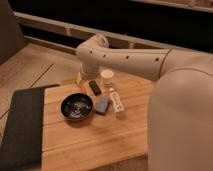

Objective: Place the eraser in the ceramic cup

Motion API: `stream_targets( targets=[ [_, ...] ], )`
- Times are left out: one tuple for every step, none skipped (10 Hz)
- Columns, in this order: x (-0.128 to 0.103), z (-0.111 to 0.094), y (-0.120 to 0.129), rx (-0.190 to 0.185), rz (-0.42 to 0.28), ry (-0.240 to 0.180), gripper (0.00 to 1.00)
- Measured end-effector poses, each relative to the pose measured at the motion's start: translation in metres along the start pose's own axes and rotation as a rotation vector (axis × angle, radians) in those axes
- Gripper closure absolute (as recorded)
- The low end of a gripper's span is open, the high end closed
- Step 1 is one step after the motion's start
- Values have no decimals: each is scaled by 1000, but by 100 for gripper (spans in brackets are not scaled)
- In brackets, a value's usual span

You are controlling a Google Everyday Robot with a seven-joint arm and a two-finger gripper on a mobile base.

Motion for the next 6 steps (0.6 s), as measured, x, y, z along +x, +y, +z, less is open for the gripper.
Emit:
stream_targets(
  targets=[
    [-5,10,-8,31,-56,4,35],
    [-15,17,-12,47,-89,-4,35],
    [-25,22,-13,52,-115,-13,35],
    [-40,30,-18,54,-144,-30,35],
    [-47,33,-21,52,-151,-38,35],
    [-61,37,-28,49,-152,-62,35]
  ],
)
